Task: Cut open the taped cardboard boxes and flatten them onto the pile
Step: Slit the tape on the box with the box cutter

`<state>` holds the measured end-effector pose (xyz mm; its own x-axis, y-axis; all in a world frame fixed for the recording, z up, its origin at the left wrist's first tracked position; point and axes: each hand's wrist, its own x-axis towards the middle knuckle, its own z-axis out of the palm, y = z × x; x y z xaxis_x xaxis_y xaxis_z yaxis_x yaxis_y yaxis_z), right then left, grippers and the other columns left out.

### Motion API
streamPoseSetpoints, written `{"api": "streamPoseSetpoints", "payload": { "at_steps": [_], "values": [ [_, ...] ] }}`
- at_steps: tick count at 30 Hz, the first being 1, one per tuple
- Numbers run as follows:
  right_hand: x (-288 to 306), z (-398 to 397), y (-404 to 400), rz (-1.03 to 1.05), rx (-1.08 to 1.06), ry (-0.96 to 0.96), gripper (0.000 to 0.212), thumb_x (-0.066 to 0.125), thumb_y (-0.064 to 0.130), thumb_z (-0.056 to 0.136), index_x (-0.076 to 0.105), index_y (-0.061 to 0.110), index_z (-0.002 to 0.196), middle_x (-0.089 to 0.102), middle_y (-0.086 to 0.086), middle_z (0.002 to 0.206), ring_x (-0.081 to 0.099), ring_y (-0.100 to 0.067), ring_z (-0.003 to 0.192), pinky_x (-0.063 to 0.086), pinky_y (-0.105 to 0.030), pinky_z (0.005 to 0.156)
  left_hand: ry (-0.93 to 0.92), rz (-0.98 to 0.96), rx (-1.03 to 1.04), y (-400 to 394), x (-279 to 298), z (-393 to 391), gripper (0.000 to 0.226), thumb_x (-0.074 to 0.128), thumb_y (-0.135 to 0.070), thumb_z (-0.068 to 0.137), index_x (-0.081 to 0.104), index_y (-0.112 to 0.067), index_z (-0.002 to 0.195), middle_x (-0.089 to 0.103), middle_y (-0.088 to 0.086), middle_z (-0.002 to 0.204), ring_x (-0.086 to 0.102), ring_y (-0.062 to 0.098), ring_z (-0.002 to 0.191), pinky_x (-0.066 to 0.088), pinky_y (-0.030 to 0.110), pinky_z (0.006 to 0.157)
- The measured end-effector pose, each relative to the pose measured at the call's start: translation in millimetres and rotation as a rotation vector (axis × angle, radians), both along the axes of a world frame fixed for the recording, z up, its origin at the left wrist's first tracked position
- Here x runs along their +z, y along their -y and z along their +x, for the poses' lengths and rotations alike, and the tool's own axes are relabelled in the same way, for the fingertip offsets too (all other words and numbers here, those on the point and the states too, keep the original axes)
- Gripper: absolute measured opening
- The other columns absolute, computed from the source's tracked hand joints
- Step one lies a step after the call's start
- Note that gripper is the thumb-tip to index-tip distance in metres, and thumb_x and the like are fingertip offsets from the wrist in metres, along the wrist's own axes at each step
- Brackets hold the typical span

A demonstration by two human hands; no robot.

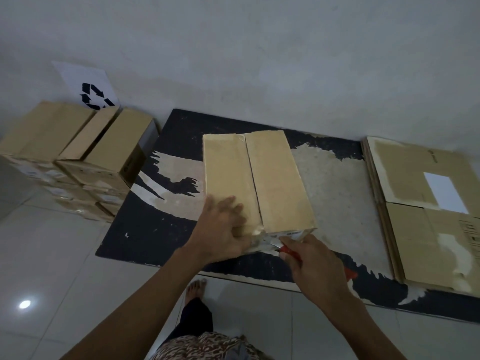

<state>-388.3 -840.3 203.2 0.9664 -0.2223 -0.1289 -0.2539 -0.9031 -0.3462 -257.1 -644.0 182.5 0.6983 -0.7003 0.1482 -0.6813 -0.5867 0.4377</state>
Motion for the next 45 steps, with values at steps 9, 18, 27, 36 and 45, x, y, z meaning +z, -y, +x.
{"api": "streamPoseSetpoints", "payload": {
  "at_steps": [9,18,27,36,45],
  "values": [
    [-2,5,-10,-0.017,-0.037,0.03,0.033,0.065,0.033,0.093,0.067,0.027,0.125,0.065,-0.009,0.109,0.062,-0.03,0.097,0.053,-0.042,0.08,-0.398,-0.02,0.394,71,-2,4,0.031,0.054,-0.044,0.097,0.056,-0.014,0.088,0.024,-0.003,0.112,0.019,0.014,0.105,0.018,0.033,0.097],
    [8,-3,11,-0.069,-0.096,-0.048,0.04,0.051,0.043,0.099,0.056,0.032,0.137,0.054,-0.003,0.101,0.057,-0.024,0.095,0.047,-0.035,0.076,-0.716,-0.354,0.492,68,13,5,0.029,0.07,-0.034,0.089,0.06,-0.009,0.081,0.033,-0.003,0.111,0.026,0.016,0.109,0.015,0.029,0.093],
    [2,-9,7,-0.066,0.005,0.07,0.036,0.069,0.035,0.09,0.066,0.028,0.126,0.064,-0.003,0.097,0.062,-0.023,0.084,0.054,-0.037,0.065,-0.811,-0.402,0.518,67,17,5,0.027,0.071,-0.032,0.088,0.055,-0.015,0.074,0.038,0.0,0.117,0.029,0.017,0.111,0.015,0.027,0.085],
    [-1,1,-7,-0.105,-0.022,0.063,0.032,0.071,0.032,0.089,0.07,0.025,0.12,0.066,-0.01,0.1,0.064,-0.03,0.085,0.054,-0.04,0.069,-0.802,-0.411,0.51,64,19,5,0.029,0.073,-0.031,0.086,0.053,-0.02,0.068,0.041,-0.001,0.115,0.031,0.018,0.111,0.015,0.029,0.083],
    [3,13,-19,-0.175,-0.008,0.061,0.027,0.058,0.033,0.097,0.067,0.024,0.12,0.061,-0.008,0.099,0.062,-0.029,0.089,0.049,-0.036,0.07,-0.793,-0.411,0.494,64,15,5,0.03,0.074,-0.031,0.084,0.053,-0.019,0.067,0.042,0.0,0.115,0.032,0.02,0.114,0.017,0.031,0.086]
  ]
}}
